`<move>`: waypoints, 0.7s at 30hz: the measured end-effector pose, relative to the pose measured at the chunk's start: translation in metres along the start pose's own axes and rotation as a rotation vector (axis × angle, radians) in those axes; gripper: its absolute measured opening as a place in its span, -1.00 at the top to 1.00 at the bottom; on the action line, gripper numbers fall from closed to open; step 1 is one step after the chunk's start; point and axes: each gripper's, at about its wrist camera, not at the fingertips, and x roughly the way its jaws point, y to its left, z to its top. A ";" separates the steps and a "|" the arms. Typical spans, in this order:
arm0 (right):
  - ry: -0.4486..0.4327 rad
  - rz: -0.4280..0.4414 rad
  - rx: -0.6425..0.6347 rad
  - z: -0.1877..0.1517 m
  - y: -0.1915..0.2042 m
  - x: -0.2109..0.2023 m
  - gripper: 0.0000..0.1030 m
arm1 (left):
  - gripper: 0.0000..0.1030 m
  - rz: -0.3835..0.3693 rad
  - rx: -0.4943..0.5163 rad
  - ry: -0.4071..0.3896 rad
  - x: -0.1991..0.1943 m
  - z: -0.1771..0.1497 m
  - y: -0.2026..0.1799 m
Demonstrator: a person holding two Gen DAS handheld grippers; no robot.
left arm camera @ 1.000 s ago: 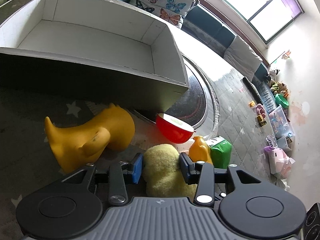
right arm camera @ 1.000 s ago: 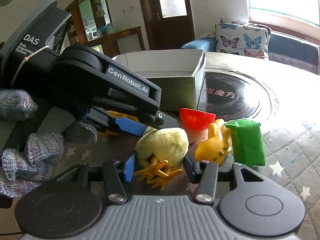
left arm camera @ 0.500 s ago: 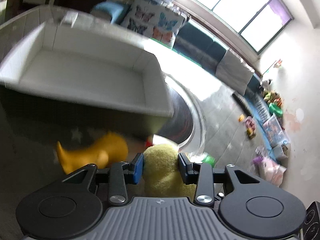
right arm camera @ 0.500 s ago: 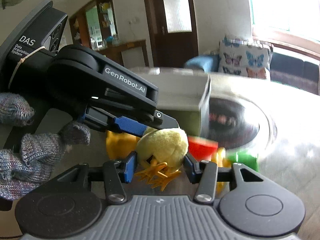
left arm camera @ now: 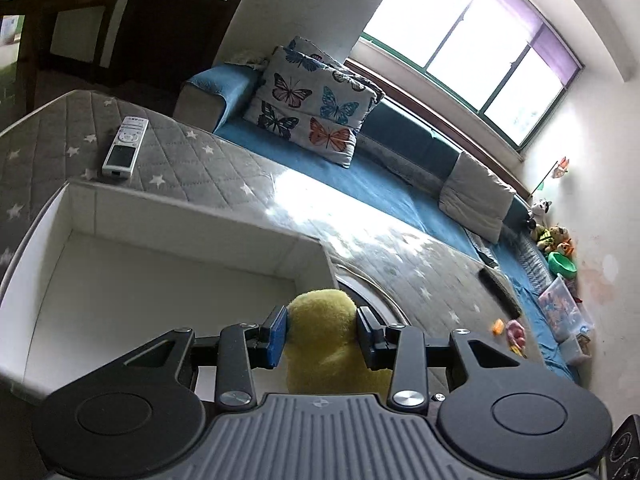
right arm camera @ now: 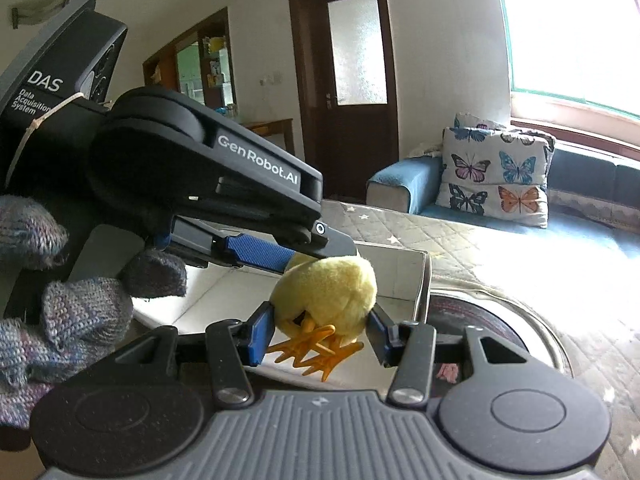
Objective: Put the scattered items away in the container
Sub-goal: 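Lift the yellow chick with the right tool and carry it over the box, then open the right tool to drop the chick into the box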
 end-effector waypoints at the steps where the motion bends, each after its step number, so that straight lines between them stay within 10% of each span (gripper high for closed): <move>1: 0.011 0.000 0.007 0.001 -0.002 0.007 0.04 | 0.22 0.005 -0.002 0.007 0.006 0.003 0.003; 21: 0.187 -0.040 -0.052 -0.016 0.004 0.061 0.00 | 0.21 0.082 -0.016 0.134 0.064 -0.005 0.037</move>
